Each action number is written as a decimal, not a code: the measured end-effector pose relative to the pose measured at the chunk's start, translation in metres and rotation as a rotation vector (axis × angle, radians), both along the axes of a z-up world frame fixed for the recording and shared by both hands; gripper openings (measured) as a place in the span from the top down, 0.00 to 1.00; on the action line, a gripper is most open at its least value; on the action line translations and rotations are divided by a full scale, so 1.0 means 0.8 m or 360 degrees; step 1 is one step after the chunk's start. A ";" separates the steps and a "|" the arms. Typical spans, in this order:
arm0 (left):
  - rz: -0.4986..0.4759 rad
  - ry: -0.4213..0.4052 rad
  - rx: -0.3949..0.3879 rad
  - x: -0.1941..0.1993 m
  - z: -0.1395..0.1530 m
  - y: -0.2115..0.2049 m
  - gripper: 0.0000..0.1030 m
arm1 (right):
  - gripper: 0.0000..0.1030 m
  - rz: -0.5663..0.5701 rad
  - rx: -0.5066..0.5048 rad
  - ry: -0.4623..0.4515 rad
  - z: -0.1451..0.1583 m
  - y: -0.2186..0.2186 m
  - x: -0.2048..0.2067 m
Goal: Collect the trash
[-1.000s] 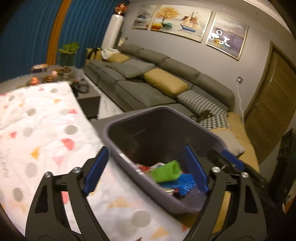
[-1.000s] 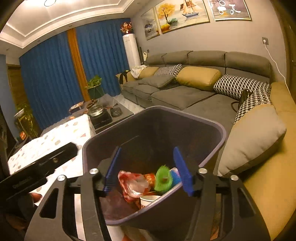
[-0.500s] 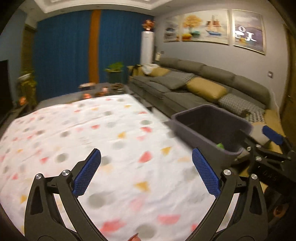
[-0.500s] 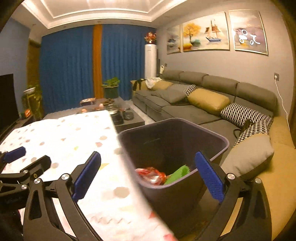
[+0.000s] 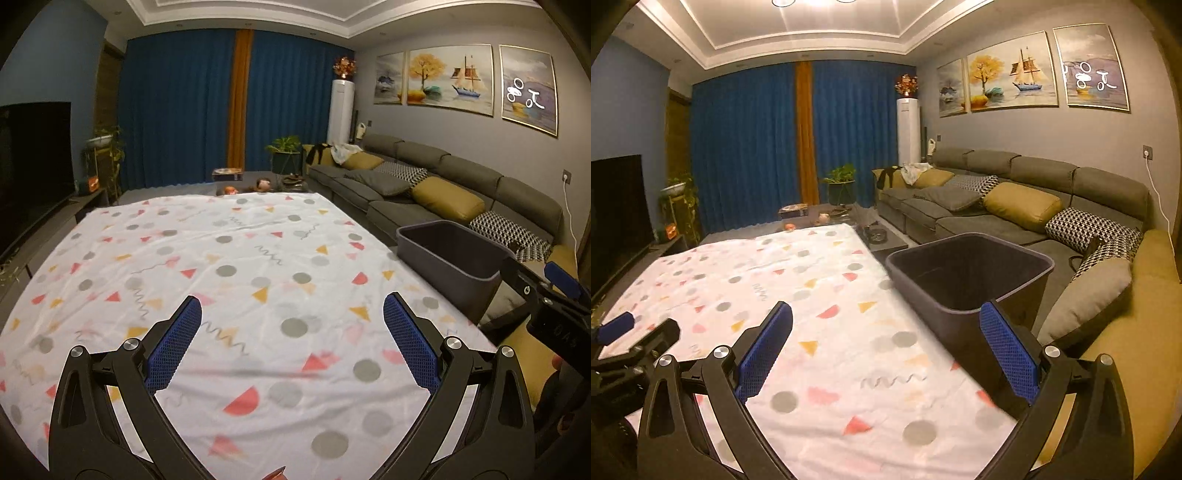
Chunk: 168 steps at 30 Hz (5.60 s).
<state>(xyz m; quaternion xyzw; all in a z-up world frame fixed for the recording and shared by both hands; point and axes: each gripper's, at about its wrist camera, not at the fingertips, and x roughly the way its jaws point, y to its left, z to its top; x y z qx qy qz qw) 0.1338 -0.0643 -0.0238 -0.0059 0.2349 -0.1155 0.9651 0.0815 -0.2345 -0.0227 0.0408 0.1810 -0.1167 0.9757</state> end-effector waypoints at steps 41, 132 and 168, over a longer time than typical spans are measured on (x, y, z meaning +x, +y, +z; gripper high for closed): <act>0.0004 -0.0146 -0.0070 -0.082 0.031 0.049 0.06 | 0.05 0.0087 -0.0070 -0.0115 0.022 0.067 -0.069; -0.0010 -0.0159 -0.0095 -0.085 0.041 0.051 0.06 | 0.05 0.0076 -0.0061 -0.0146 0.034 0.066 -0.076; -0.0009 -0.0159 -0.0096 -0.085 0.041 0.050 0.06 | 0.05 0.0070 -0.0055 -0.0142 0.033 0.064 -0.076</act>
